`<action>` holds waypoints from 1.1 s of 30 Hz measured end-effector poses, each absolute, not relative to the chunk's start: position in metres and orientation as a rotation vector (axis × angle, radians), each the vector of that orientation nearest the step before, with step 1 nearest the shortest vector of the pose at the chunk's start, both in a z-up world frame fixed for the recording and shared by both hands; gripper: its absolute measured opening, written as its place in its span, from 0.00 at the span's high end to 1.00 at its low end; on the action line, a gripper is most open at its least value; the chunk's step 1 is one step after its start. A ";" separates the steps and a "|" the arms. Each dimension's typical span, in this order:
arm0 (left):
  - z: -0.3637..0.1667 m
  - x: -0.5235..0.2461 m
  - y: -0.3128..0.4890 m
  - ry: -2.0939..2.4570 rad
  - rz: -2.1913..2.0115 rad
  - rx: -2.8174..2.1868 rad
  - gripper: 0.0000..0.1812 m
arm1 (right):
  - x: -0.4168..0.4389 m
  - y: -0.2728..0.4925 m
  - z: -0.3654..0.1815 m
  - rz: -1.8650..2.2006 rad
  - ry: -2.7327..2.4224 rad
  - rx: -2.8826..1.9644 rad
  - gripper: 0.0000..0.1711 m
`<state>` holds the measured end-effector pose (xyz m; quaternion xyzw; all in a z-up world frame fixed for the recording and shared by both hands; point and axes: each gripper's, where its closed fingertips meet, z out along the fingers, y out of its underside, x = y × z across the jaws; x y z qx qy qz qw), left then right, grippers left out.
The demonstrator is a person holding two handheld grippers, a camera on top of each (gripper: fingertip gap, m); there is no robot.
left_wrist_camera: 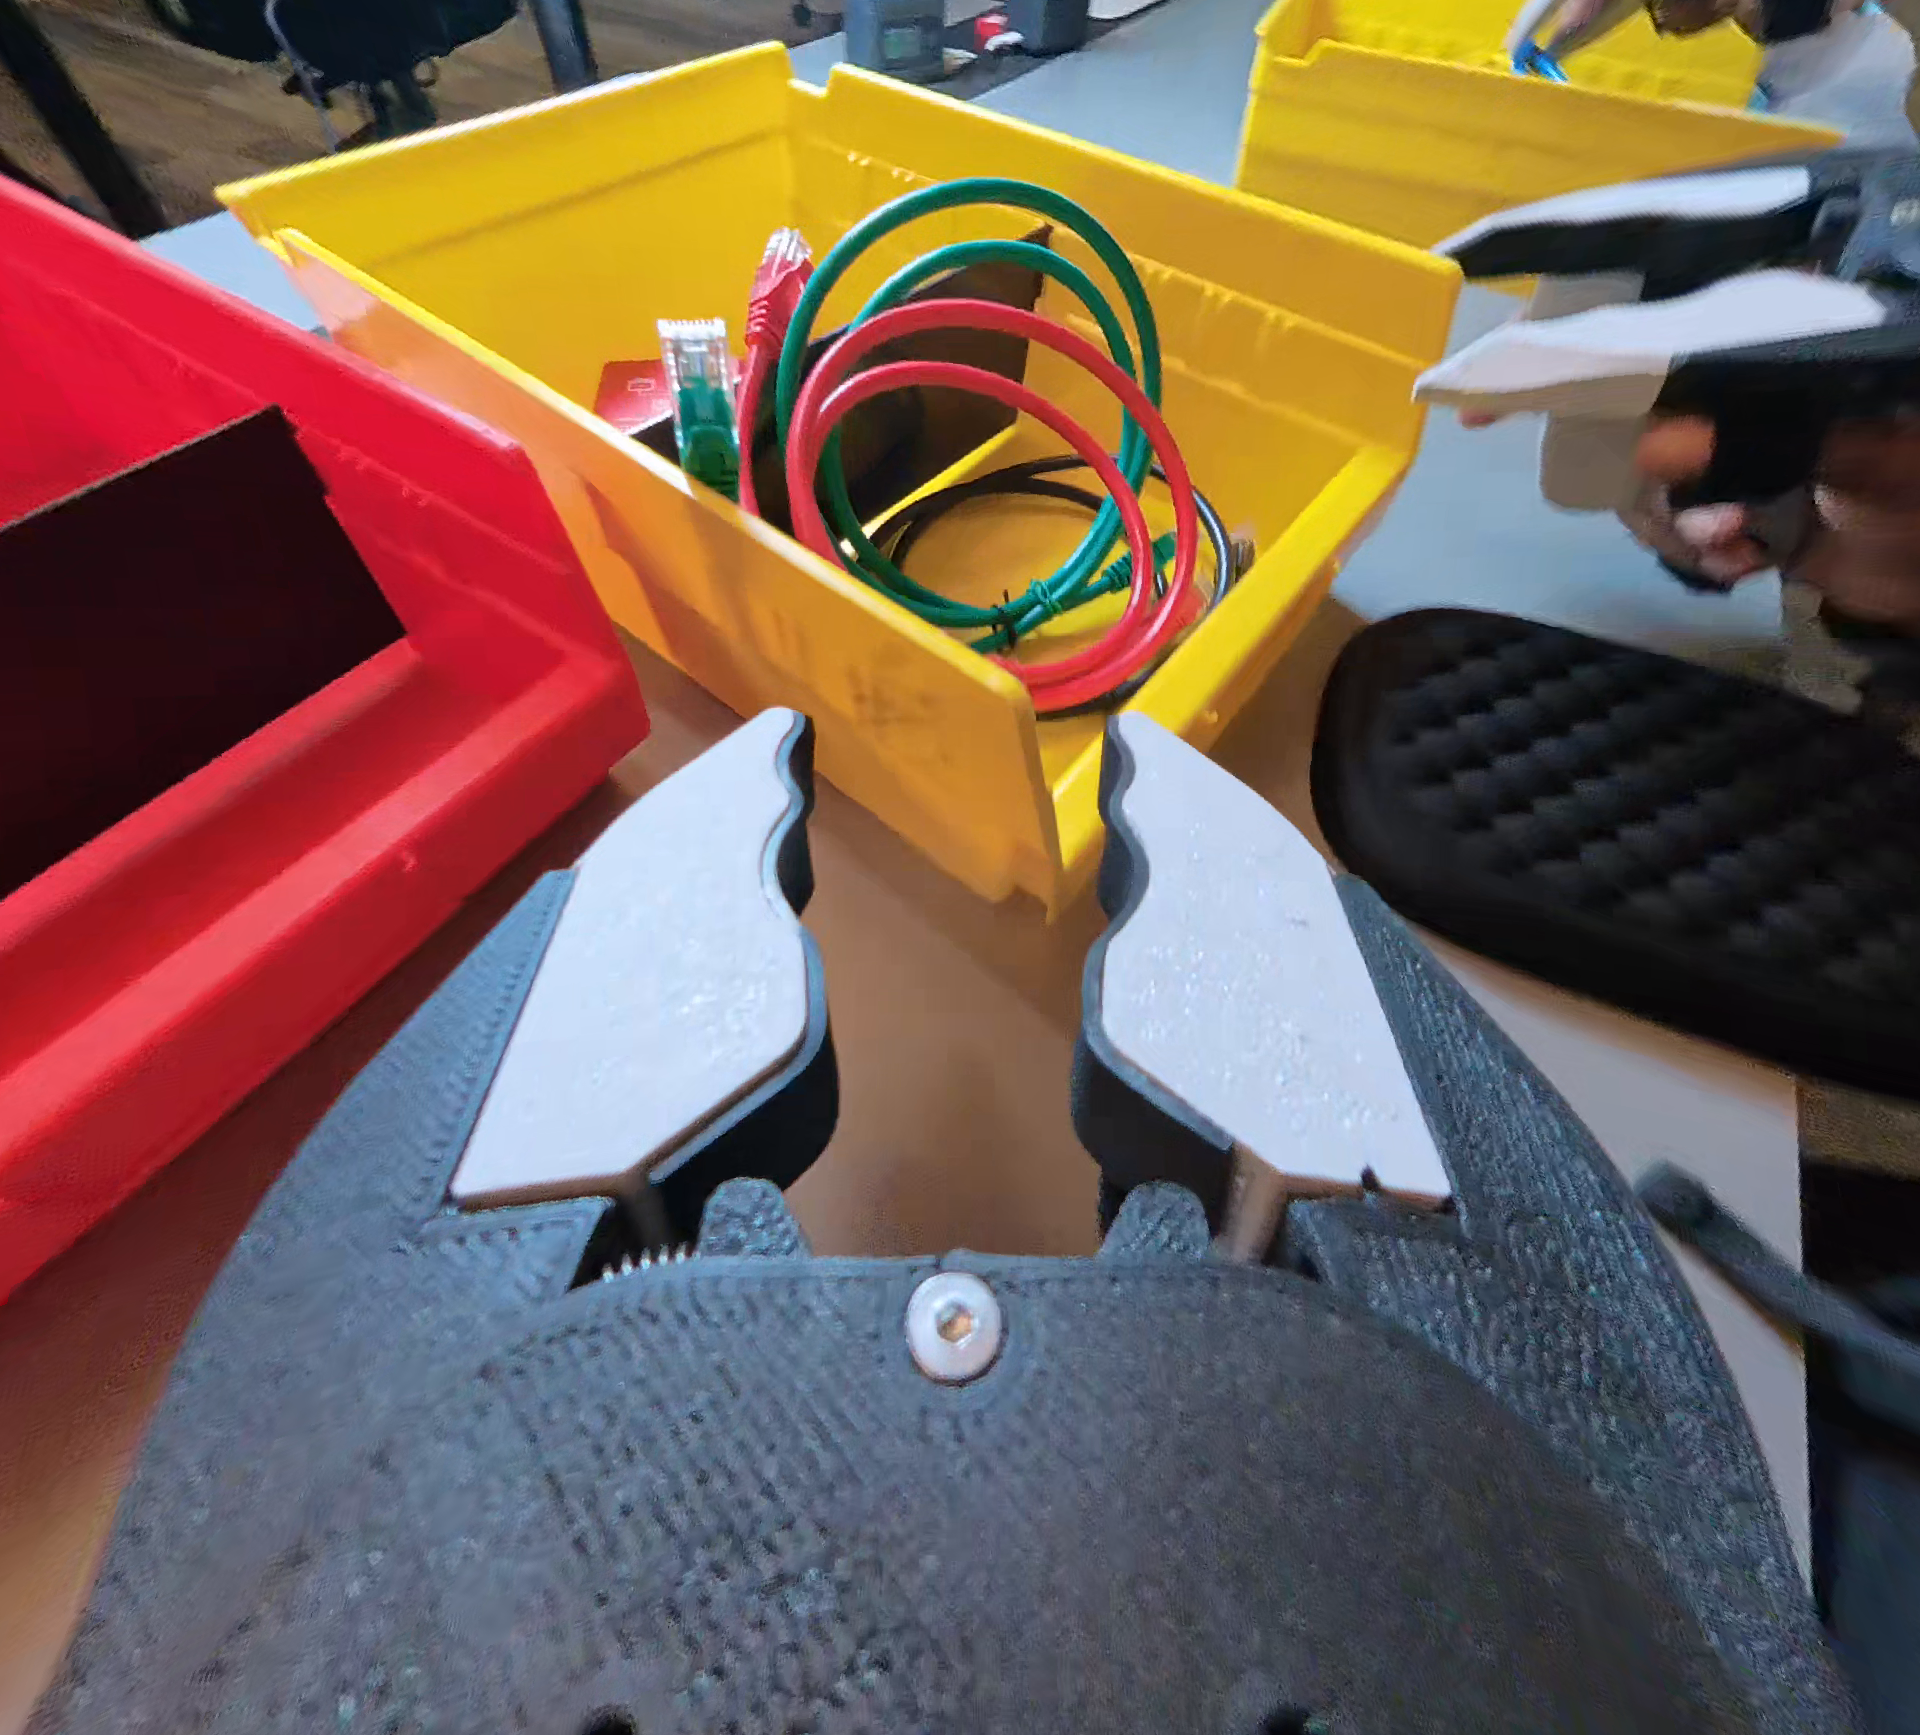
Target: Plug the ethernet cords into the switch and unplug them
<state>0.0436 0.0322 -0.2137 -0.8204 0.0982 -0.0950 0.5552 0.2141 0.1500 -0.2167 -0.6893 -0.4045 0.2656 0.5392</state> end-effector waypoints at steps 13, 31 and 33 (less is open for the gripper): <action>-0.224 0.060 0.064 0.255 -0.060 -1.950 0.83 | 0.212 0.154 -0.210 0.467 -0.922 -1.542 0.94; -0.040 -0.112 -0.127 -0.048 0.549 -1.705 0.91 | 0.006 0.006 -0.032 0.825 -1.186 -1.014 0.91; -0.048 -0.145 -0.159 -0.143 0.551 -1.707 0.91 | -0.038 -0.016 -0.040 0.896 -1.249 -1.006 0.91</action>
